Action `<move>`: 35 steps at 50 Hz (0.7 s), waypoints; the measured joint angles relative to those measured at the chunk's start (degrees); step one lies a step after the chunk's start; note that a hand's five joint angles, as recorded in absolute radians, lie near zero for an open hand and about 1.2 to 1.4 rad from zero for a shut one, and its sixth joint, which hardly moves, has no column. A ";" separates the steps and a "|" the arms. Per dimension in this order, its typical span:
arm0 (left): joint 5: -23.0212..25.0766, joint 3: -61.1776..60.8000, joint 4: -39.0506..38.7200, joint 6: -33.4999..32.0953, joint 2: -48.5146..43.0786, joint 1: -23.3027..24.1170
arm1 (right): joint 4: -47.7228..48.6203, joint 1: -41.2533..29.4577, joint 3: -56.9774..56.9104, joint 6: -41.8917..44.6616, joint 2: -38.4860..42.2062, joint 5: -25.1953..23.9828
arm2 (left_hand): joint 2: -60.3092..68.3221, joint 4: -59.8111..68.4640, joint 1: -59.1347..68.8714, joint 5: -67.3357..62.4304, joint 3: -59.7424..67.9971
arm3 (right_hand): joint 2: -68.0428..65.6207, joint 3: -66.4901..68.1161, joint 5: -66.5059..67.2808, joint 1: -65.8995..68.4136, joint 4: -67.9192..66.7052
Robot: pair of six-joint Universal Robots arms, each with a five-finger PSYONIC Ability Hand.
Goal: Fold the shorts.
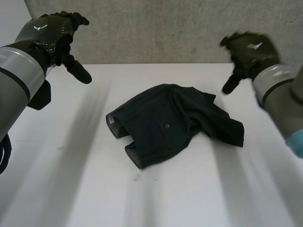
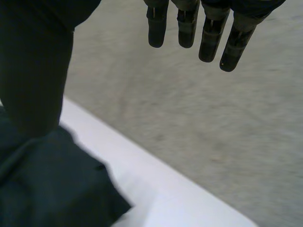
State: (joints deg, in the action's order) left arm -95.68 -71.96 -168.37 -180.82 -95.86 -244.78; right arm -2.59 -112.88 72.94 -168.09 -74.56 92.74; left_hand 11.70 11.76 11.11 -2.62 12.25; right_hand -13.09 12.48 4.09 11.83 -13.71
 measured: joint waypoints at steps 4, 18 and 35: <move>-0.08 -0.01 0.47 0.01 0.27 0.11 | -1.10 0.81 -1.18 -1.41 -2.40 2.95 | 0.00 0.00 0.00 0.01 0.00 | 0.00 0.00 0.00 0.00 0.00; 0.05 -0.62 0.27 -0.09 -0.20 0.41 | -3.30 0.58 -2.07 -1.72 -4.18 3.02 | 0.00 0.00 0.00 0.00 0.00 | 0.00 0.00 0.00 0.00 0.00; 4.44 -1.82 -6.61 -13.48 -17.63 0.35 | -2.46 0.60 0.03 -1.03 -3.81 -2.81 | 0.00 0.00 0.00 0.01 0.00 | 0.00 0.00 0.00 0.00 0.00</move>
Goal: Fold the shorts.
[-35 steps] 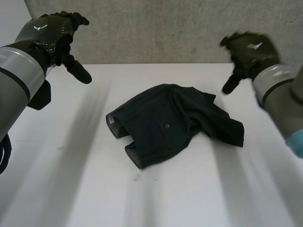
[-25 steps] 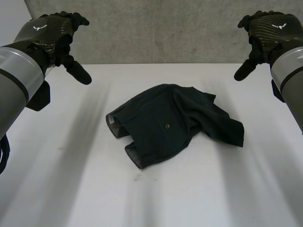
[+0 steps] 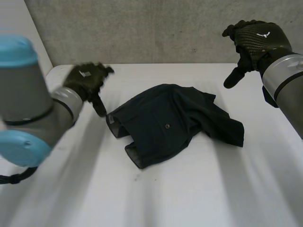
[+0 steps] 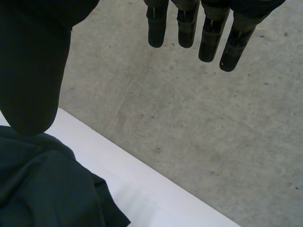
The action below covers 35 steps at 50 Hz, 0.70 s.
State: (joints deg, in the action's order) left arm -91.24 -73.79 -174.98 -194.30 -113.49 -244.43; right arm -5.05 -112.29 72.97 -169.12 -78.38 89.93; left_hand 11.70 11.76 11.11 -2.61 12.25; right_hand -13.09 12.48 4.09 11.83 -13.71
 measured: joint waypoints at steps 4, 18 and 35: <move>1.51 0.38 -1.57 -2.59 -6.76 -0.29 | 0.01 -0.02 0.18 0.03 0.16 -0.54 | 0.00 0.00 0.00 0.00 0.00 | 0.00 0.00 0.00 0.00 0.00; 3.09 1.24 -9.23 1.52 -16.24 0.07 | 0.29 -0.42 0.60 0.17 0.66 -0.47 | 0.00 0.00 0.00 0.00 0.00 | 0.00 0.00 0.00 0.00 0.00; -1.72 7.55 -13.23 8.68 -22.17 -0.30 | 0.38 -0.86 1.43 1.92 2.86 -0.43 | 56.16 56.59 53.75 -53.05 54.46 | 0.00 0.00 0.00 0.00 0.00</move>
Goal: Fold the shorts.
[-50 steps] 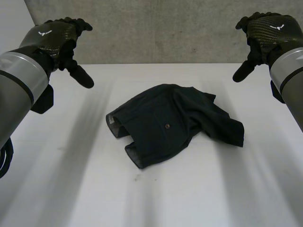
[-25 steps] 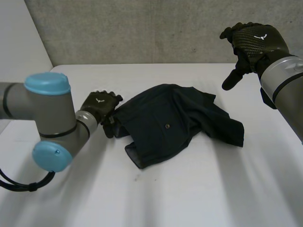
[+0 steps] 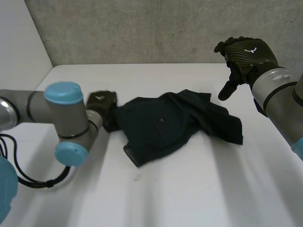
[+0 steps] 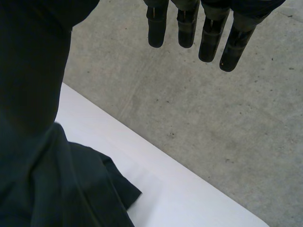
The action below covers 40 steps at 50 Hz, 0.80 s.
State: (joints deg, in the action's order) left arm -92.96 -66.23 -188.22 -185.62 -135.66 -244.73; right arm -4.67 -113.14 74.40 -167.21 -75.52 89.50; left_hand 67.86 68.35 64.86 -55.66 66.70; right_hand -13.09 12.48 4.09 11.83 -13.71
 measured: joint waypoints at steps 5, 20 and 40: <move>-14.49 -0.14 -5.20 -0.37 7.47 -5.56 | 0.01 0.01 0.05 0.47 -0.04 -0.03 | 0.54 0.50 0.00 0.00 1.25 | 0.00 0.00 0.00 0.00 0.00; 9.84 -4.51 -18.20 -0.44 20.25 -2.43 | -0.02 -0.14 -0.03 0.48 -0.24 0.01 | 0.97 1.15 0.00 -0.79 1.81 | 0.00 0.00 0.00 0.00 0.00; 18.25 -5.36 -9.20 -10.60 8.11 21.34 | -0.04 0.85 -0.12 0.48 -1.04 0.04 | -47.49 -48.31 -44.17 46.24 -46.16 | 0.00 0.00 0.00 0.00 0.00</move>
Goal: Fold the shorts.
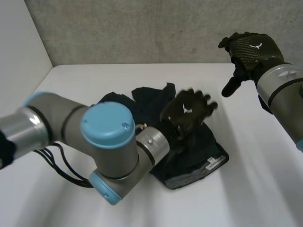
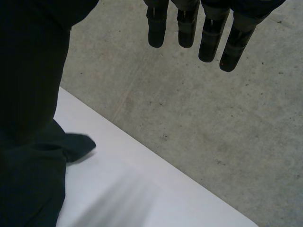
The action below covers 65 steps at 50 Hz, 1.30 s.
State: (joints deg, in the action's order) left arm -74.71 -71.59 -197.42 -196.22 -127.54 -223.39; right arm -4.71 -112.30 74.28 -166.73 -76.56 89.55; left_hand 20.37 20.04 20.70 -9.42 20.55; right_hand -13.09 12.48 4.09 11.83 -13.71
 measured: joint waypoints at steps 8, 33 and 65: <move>-14.63 -0.83 0.72 -4.20 11.70 -3.38 | -0.59 -0.13 -0.67 0.00 0.11 -0.24 | -5.58 -4.84 -4.95 4.93 -5.25 | 0.00 0.00 0.00 0.00 0.00; -9.39 -5.07 11.15 -0.79 14.17 -27.28 | -11.99 -11.91 -2.53 -19.93 9.15 -5.26 | -6.13 -5.58 -4.95 5.59 -5.25 | 0.00 0.00 0.00 0.00 0.00; -5.72 8.41 14.80 -13.47 -10.49 -34.32 | -11.20 -22.91 -28.09 -12.03 37.40 9.31 | 48.02 48.66 46.86 -28.95 47.41 | -54.24 54.09 51.55 43.08 -54.28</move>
State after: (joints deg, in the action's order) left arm -80.44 -63.19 -182.62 -209.69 -138.03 -257.71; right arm -15.91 -135.20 46.19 -178.76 -39.16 98.85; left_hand 68.38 68.69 67.56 -38.37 67.96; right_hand -67.33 66.57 55.63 54.91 -67.99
